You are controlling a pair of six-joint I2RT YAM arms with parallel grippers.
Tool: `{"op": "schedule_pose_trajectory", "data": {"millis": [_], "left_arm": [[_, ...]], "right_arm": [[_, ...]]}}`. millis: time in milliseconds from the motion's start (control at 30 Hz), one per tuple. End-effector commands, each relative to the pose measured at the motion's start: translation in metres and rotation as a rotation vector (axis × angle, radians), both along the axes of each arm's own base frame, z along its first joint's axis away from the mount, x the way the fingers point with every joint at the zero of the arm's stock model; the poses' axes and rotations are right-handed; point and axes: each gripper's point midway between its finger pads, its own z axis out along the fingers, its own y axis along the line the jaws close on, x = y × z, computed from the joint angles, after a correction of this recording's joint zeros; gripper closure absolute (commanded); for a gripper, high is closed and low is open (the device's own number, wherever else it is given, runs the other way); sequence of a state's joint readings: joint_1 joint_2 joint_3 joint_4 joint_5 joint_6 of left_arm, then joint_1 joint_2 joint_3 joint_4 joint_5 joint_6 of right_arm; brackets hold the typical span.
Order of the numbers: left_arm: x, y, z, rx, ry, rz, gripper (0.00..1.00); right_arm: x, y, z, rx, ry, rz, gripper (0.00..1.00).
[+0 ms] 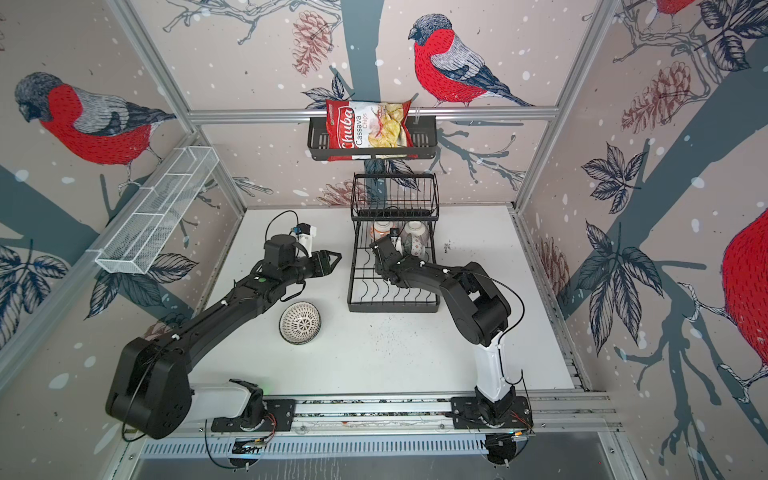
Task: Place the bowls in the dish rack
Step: 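Lower the blue-and-orange bowl into the rack beside the green-patterned bowl with the right gripper, then open and withdraw the right gripper while the left moves toward the stacked bowls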
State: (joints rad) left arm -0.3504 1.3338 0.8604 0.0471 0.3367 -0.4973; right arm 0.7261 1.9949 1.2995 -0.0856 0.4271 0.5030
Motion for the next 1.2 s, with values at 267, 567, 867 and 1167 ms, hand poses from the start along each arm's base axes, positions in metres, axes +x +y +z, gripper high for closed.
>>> {"op": "schedule_pose_trajectory", "data": {"millis": [267,567,867,1167], "left_arm": [[0.001,0.000,0.002,0.001,-0.016,-0.001,0.49],[0.001,0.002,0.000,0.003,-0.014,0.003,0.49],[0.002,0.006,-0.005,0.022,0.004,0.024,0.49],[0.003,0.014,-0.011,0.052,0.044,0.070,0.49]], "right_arm": [[-0.002,-0.001,0.028,0.033,-0.047,0.003,0.21],[-0.004,0.007,0.054,0.062,-0.099,0.036,0.20],[-0.010,0.011,0.079,0.084,-0.142,0.076,0.19],[-0.019,0.009,0.098,0.095,-0.171,0.110,0.18]]}}
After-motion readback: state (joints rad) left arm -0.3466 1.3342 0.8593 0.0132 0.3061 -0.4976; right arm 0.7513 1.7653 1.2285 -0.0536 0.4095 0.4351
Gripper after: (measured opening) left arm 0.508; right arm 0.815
